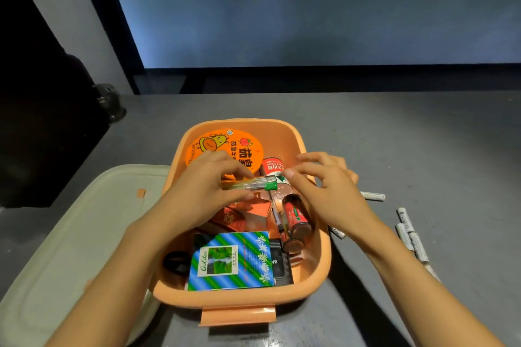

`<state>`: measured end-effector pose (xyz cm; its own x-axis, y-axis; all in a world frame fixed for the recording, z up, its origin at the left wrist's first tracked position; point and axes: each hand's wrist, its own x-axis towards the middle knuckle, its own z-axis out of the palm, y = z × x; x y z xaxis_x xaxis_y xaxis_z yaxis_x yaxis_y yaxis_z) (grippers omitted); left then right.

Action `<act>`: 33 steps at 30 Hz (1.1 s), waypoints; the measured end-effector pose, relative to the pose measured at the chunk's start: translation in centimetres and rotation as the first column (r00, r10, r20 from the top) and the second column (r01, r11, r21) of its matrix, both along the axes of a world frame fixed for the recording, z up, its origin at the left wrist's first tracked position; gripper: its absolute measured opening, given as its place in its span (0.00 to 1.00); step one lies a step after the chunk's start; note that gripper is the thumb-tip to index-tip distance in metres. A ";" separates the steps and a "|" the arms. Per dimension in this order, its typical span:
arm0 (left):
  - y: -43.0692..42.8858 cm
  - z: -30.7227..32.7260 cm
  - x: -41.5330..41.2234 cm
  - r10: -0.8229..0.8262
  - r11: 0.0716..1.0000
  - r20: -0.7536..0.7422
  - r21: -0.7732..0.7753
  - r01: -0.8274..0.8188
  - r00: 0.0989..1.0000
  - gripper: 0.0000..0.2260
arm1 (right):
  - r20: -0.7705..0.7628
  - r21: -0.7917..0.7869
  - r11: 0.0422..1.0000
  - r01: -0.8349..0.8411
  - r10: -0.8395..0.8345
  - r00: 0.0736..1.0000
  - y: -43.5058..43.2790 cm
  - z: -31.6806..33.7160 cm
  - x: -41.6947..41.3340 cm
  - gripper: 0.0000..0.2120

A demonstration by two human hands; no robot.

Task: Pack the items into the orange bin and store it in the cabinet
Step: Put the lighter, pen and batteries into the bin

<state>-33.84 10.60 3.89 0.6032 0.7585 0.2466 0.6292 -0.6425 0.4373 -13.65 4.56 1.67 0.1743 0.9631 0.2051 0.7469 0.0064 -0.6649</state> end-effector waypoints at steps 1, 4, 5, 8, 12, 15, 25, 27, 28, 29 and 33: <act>-0.2 0.0 0.2 -0.011 1.000 0.017 -0.006 0.011 1.000 0.12 | -0.027 0.017 0.999 -0.043 0.043 0.999 -0.3 0.1 -0.1 0.10; -0.7 0.1 1.1 -0.060 0.998 0.030 -0.008 0.060 0.998 0.13 | -0.044 0.035 0.984 -0.176 0.177 0.983 -0.7 0.9 -0.3 0.15; -0.8 0.1 1.3 -0.070 0.998 0.028 -0.003 0.070 0.997 0.13 | -0.033 0.039 0.980 -0.195 0.197 0.980 -0.7 1.0 -0.3 0.13; -0.9 -0.1 1.5 -0.076 0.997 0.027 -0.010 0.076 0.997 0.14 | -0.007 0.057 0.977 -0.207 0.208 0.978 -0.5 1.0 -0.1 0.10; -0.7 -0.3 0.6 -0.039 0.999 0.000 -0.020 0.039 0.999 0.23 | 0.001 0.070 0.987 -0.145 0.146 0.989 0.2 0.2 0.3 0.10; -0.2 -0.3 -1.1 0.054 0.998 0.047 -0.027 -0.052 0.997 0.27 | 0.058 0.018 0.996 -0.085 0.084 0.995 1.2 -0.1 0.6 0.10; -1.0 -0.2 -0.4 0.028 1.000 0.023 0.001 -0.028 0.999 0.27 | -0.064 0.023 0.998 -0.052 0.054 0.996 0.5 -0.2 2.7 0.16; -1.8 0.1 1.4 -0.019 1.000 0.008 0.013 0.019 1.000 0.27 | -0.062 0.033 0.999 -0.020 0.022 0.998 -0.5 -0.2 4.3 0.15; -2.3 0.3 2.4 -0.045 0.999 0.003 0.019 0.045 0.999 0.27 | -0.059 0.030 1.000 -0.007 0.009 0.998 -1.0 -0.3 5.4 0.15; -3.0 0.4 3.6 -0.074 0.997 0.005 0.023 0.074 0.997 0.26 | -0.056 0.022 1.000 0.001 0.000 0.998 -1.6 -0.4 6.6 0.14; -6.0 0.4 9.1 -0.193 0.981 0.049 0.024 0.192 0.980 0.25 | -0.053 -0.035 0.999 0.016 -0.018 0.998 -4.4 -1.3 12.1 0.13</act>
